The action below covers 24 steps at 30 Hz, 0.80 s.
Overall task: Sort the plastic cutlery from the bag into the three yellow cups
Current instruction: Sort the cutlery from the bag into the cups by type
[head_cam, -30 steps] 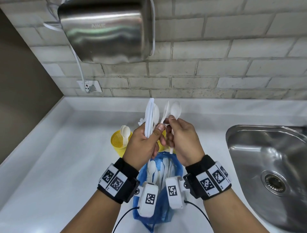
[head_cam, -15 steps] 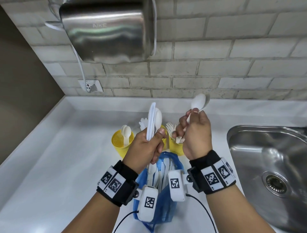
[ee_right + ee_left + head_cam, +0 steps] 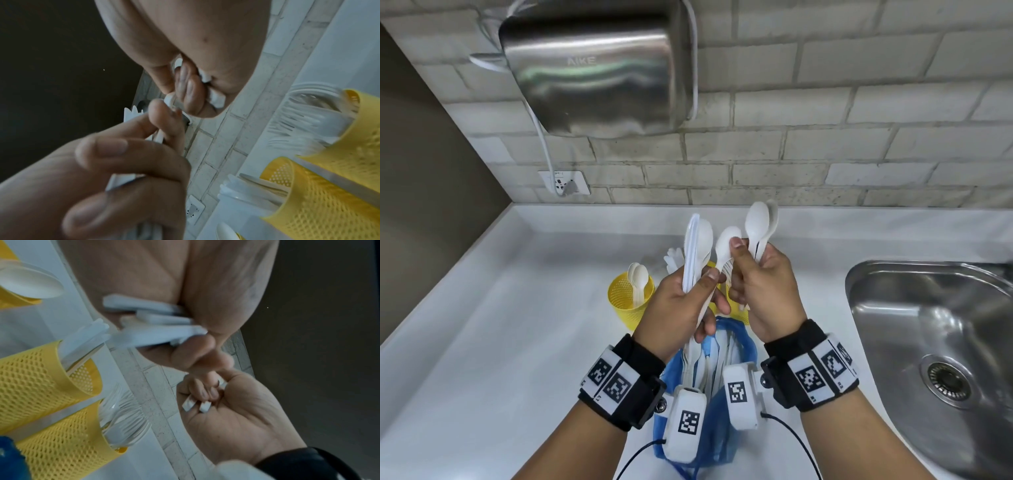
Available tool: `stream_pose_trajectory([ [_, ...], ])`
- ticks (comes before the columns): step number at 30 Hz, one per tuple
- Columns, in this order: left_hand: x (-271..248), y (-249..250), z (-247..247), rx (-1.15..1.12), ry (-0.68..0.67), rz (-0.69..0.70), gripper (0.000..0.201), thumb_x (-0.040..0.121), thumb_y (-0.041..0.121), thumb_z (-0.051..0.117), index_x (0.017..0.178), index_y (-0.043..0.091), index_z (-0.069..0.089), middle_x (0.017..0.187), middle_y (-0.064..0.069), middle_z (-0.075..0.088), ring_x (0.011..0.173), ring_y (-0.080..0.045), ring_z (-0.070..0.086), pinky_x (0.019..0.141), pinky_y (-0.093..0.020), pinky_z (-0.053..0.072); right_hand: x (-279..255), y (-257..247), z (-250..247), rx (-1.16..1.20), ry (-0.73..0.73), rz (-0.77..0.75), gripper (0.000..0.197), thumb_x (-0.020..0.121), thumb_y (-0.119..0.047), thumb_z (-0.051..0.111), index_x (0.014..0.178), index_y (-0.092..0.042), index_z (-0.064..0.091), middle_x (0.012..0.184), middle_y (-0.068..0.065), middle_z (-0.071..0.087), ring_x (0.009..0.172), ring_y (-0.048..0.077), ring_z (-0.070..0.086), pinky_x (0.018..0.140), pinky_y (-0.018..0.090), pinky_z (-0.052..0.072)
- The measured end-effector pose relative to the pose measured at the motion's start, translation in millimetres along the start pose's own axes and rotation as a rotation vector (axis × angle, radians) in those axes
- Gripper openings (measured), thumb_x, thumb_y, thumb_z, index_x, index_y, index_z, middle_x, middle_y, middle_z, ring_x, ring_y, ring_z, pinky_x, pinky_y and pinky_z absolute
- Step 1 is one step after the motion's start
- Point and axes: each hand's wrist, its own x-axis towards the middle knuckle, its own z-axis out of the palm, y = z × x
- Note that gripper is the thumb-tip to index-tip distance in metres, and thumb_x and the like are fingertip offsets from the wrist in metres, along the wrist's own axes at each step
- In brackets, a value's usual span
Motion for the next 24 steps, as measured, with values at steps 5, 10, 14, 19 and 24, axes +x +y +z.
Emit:
stream_pose_trajectory([
  [5, 3.0, 0.8, 0.9, 0.008, 0.023, -0.005, 0.026, 0.107, 0.027, 0.049, 0.1, 0.006, 0.063, 0.079, -0.017, 0.071, 0.045, -0.023, 0.056, 0.042, -0.027, 0.039, -3.3, 7.3, 3.2, -0.044, -0.098, 0.031, 0.025, 0.103, -0.018, 0.061, 0.095, 0.006, 0.057, 0.058, 0.013, 0.045, 0.043, 0.023, 0.037, 0.043, 0.029, 0.044],
  [10, 1.7, 0.2, 1.2, 0.017, 0.077, 0.005, 0.025, 0.106, 0.028, 0.051, 0.096, 0.008, 0.064, 0.075, -0.01, 0.068, 0.043, -0.02, 0.048, 0.042, -0.025, 0.036, 3.1, 10.0, -0.6, 0.027, -0.015, 0.084, 0.022, 0.102, -0.022, 0.062, 0.095, -0.001, 0.057, 0.058, 0.012, 0.051, 0.044, 0.022, 0.042, 0.045, 0.027, 0.035],
  [14, 2.4, -0.9, 2.6, 0.025, 0.074, -0.004, 0.029, 0.106, 0.031, 0.052, 0.086, 0.015, 0.067, 0.072, -0.007, 0.068, 0.043, -0.022, 0.048, 0.042, -0.026, 0.036, 1.4, 12.9, 2.5, -0.011, -0.028, 0.094, 0.02, 0.105, -0.022, 0.056, 0.098, -0.003, 0.058, 0.055, 0.004, 0.051, 0.046, 0.017, 0.041, 0.049, 0.028, 0.037],
  [19, 2.4, -5.3, 2.8, -0.014, 0.044, -0.058, 0.027, 0.106, 0.032, 0.05, 0.099, 0.012, 0.066, 0.072, -0.011, 0.067, 0.037, -0.019, 0.044, 0.04, -0.022, 0.033, 9.3, 6.9, 0.7, 0.175, 0.166, 0.083, 0.018, 0.111, -0.023, 0.04, 0.101, -0.011, 0.046, 0.068, 0.007, 0.06, 0.051, 0.023, 0.059, 0.051, 0.035, 0.047],
  [24, 1.8, -5.6, -3.5, -0.195, 0.015, -0.131, 0.034, 0.104, 0.034, 0.052, 0.078, 0.013, 0.053, 0.053, -0.006, 0.025, 0.035, -0.015, 0.025, 0.039, -0.021, 0.023, 13.2, 2.5, -7.9, 0.201, 0.231, -0.054, 0.014, 0.109, -0.013, 0.04, 0.101, -0.015, 0.052, 0.061, -0.003, 0.036, 0.045, 0.01, 0.029, 0.041, 0.021, 0.027],
])
